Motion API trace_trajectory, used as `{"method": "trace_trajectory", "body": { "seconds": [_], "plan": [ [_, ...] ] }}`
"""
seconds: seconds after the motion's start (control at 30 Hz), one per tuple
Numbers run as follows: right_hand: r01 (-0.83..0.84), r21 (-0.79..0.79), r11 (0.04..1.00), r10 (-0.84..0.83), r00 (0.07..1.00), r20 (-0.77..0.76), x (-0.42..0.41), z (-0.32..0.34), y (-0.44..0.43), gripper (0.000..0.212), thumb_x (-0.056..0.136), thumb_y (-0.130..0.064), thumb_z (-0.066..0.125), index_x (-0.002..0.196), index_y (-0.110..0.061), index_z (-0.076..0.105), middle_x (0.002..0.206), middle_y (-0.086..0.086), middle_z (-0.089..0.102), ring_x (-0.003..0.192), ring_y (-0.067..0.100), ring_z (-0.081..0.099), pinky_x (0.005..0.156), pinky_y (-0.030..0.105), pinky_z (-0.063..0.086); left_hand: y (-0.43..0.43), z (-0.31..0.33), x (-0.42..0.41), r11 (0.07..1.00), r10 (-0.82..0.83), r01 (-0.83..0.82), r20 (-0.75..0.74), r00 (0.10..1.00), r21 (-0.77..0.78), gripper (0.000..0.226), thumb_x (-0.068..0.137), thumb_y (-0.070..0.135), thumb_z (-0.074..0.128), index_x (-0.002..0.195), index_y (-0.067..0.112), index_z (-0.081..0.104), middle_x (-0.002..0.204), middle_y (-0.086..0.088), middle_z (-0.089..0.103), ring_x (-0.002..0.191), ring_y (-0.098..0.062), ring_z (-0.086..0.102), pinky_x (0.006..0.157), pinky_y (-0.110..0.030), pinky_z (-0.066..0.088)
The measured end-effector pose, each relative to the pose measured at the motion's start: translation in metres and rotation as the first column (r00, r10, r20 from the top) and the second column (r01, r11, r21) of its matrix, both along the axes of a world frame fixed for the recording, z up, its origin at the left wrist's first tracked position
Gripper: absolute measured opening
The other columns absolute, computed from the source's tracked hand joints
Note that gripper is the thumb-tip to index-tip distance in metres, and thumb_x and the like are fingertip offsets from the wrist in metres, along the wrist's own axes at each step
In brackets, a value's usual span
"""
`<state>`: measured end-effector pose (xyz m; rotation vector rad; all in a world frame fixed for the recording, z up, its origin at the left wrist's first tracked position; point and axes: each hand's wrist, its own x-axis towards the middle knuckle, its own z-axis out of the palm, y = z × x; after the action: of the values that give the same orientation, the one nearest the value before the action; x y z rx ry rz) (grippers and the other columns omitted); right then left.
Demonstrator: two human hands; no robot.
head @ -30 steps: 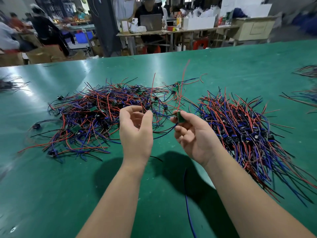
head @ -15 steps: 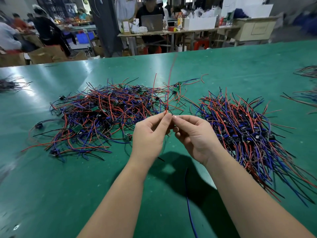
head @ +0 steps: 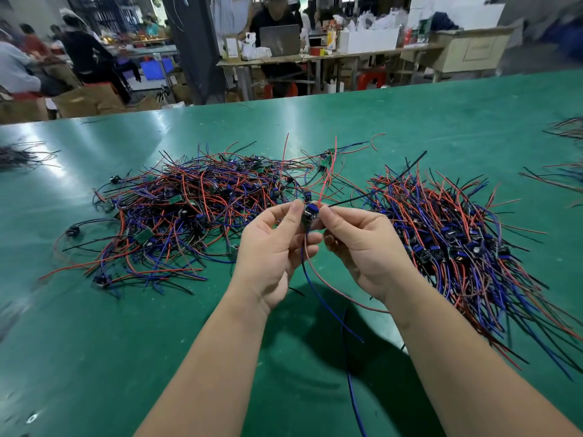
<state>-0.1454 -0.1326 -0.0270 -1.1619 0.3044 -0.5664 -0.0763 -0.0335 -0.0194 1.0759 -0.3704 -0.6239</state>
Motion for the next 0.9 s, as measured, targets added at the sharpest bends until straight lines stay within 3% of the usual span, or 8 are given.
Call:
{"method": "trace_trajectory", "body": {
  "seconds": [0.07,0.2,0.37,0.53,0.7,0.9],
  "plan": [
    [-0.037,0.045,0.998,0.036,0.999,0.020,-0.001,0.001,-0.002,0.016,0.066,-0.024,0.068,0.071,-0.011,0.074,0.064,0.001,0.068,0.051,0.006,0.047,0.052,0.014,0.040,0.001,0.001,0.001,0.998,-0.048,0.049,-0.025,0.999,0.039,0.014,0.081,0.027,0.062,0.084,0.013,0.059,0.048,0.003,0.060,0.044,-0.003,0.058,0.040,-0.013,0.045],
    [-0.060,0.161,0.985,0.057,0.998,0.020,-0.002,0.003,-0.007,0.019,0.066,-0.020,0.068,0.077,-0.005,0.068,0.060,0.002,0.065,0.048,0.007,0.055,0.050,0.014,0.043,0.001,0.001,0.000,0.982,-0.153,0.162,-0.090,0.984,0.100,0.026,0.068,0.033,0.066,0.081,0.011,0.065,0.059,0.001,0.068,0.048,-0.005,0.063,0.040,-0.013,0.046],
    [0.021,0.136,0.991,-0.003,0.992,-0.130,-0.004,0.003,-0.015,0.005,0.076,-0.004,0.068,0.073,-0.006,0.064,0.057,0.002,0.065,0.045,0.009,0.055,0.046,0.014,0.044,0.000,-0.003,0.000,0.976,-0.123,0.124,-0.018,0.992,0.181,0.025,0.058,0.034,0.075,0.066,0.010,0.071,0.065,-0.008,0.070,0.057,-0.015,0.069,0.047,-0.020,0.052],
    [0.169,0.166,0.971,-0.149,0.981,-0.127,-0.005,0.006,-0.022,0.012,0.078,0.000,0.069,0.071,-0.007,0.062,0.050,0.000,0.061,0.039,0.005,0.050,0.042,0.013,0.042,0.004,-0.004,0.001,0.936,-0.240,0.231,0.000,0.971,0.266,0.014,0.073,0.020,0.071,0.074,0.007,0.067,0.068,-0.010,0.072,0.057,-0.015,0.069,0.047,-0.019,0.051],
    [0.360,0.284,0.888,-0.356,0.932,-0.068,-0.010,0.010,-0.040,0.010,0.083,-0.004,0.068,0.078,-0.010,0.061,0.048,-0.003,0.061,0.040,0.002,0.052,0.038,0.011,0.037,0.010,-0.001,0.001,0.854,-0.415,0.393,-0.007,0.910,0.340,0.016,0.058,0.025,0.075,0.063,0.010,0.071,0.071,-0.011,0.072,0.058,-0.016,0.070,0.047,-0.019,0.052],
    [0.408,0.414,0.814,-0.428,0.903,-0.048,-0.014,0.012,-0.049,0.014,0.082,0.001,0.068,0.081,-0.012,0.062,0.054,-0.004,0.064,0.042,0.001,0.053,0.039,0.011,0.037,0.014,-0.001,0.003,0.775,-0.542,0.495,0.010,0.841,0.394,0.017,0.053,0.032,0.078,0.059,0.017,0.072,0.072,-0.008,0.072,0.059,-0.014,0.069,0.050,-0.019,0.052]
  ]
}}
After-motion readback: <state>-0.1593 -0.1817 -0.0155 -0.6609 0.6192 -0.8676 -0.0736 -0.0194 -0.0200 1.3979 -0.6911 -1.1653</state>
